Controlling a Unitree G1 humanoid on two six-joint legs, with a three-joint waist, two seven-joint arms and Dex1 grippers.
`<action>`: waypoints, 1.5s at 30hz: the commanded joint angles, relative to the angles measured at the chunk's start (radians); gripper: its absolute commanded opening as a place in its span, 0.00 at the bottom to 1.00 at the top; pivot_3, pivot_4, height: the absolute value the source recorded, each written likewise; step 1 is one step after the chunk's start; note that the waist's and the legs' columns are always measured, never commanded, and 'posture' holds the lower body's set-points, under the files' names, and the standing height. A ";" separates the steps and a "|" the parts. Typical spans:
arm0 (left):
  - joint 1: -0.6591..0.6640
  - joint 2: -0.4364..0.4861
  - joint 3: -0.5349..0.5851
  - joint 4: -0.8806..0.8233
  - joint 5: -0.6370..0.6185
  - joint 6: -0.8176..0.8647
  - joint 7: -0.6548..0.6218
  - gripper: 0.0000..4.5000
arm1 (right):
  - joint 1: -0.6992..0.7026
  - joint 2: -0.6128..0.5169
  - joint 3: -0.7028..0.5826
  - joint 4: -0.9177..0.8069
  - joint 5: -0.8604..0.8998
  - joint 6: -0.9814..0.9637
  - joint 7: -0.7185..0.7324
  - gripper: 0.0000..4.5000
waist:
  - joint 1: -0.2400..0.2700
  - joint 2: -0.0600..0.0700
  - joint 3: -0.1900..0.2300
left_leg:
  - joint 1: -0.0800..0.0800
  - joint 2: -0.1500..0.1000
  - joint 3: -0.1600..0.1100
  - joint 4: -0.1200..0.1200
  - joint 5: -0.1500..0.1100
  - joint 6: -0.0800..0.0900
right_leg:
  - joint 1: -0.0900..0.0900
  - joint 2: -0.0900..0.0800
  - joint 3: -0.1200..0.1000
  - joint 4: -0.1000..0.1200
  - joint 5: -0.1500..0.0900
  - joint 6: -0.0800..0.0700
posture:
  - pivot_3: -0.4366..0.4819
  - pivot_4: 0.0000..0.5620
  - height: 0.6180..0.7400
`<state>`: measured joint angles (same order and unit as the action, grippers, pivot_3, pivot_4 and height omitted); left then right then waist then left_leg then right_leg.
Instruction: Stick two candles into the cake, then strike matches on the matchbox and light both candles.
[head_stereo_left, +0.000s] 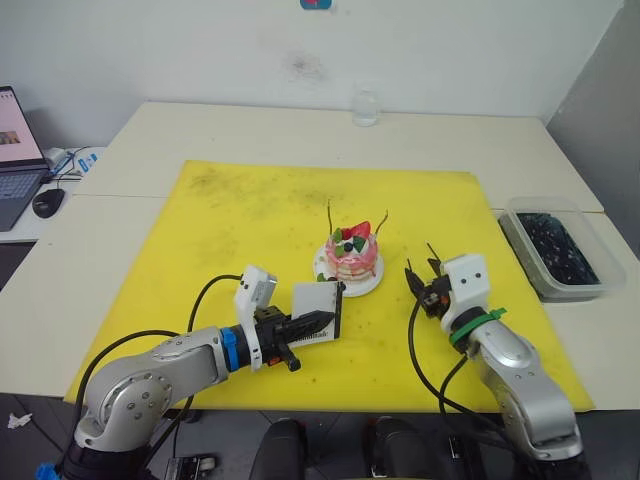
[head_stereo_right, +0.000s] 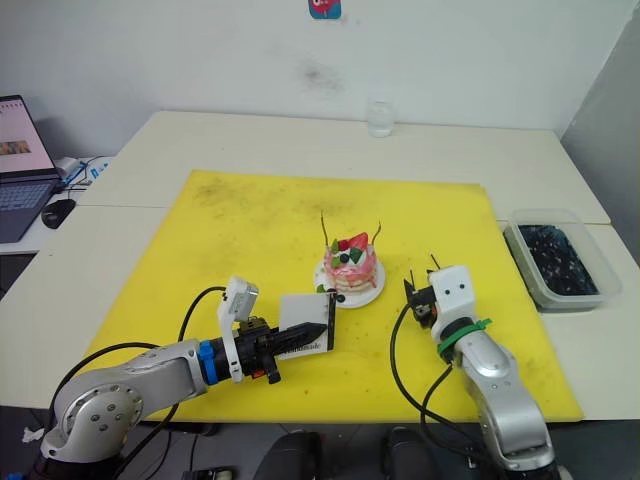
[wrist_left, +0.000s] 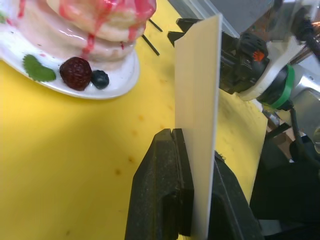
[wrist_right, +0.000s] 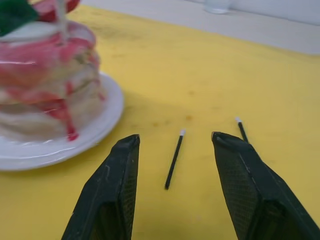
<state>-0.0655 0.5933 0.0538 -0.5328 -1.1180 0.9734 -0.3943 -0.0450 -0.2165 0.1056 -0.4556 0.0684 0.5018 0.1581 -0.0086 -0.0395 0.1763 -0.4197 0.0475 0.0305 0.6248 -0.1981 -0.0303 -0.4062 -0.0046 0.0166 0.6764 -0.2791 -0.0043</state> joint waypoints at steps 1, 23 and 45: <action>-0.001 -0.005 -0.003 -0.036 0.007 -0.017 -0.018 0.00 | -0.036 0.039 0.011 0.056 -0.054 -0.082 -0.063 0.52 | 0.000 0.000 0.000 | 0.000 0.000 0.000 0.000 0.000 0.000 | 0.000 0.000 0.000 0.000 0.000 0.000 | 0.48 0.27 1.00; -0.025 -0.030 -0.018 -0.010 0.062 -0.013 -0.053 0.00 | -0.084 0.152 0.000 0.219 -0.088 -0.062 -0.122 0.52 | -0.010 0.000 0.000 | 0.000 0.000 0.000 0.000 0.000 0.000 | 0.000 0.000 0.000 0.002 0.003 0.005 | 0.48 0.27 1.00; -0.023 -0.043 -0.031 -0.016 0.068 -0.007 -0.058 0.00 | -0.049 0.165 -0.017 0.114 -0.034 -0.019 -0.063 0.01 | -0.013 0.000 0.000 | 0.000 0.001 -0.001 0.000 0.000 0.000 | 0.000 0.001 0.000 0.002 0.003 0.005 | 0.48 0.27 1.00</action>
<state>-0.0800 0.5537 0.0258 -0.5260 -1.0507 0.9734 -0.4428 -0.1017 -0.0489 0.0962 -0.2832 0.0167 0.4720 0.0769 -0.0216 -0.0395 0.1762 -0.4192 0.0480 0.0298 0.6245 -0.1981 -0.0302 -0.4060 -0.0040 0.0161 0.6782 -0.2765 0.0003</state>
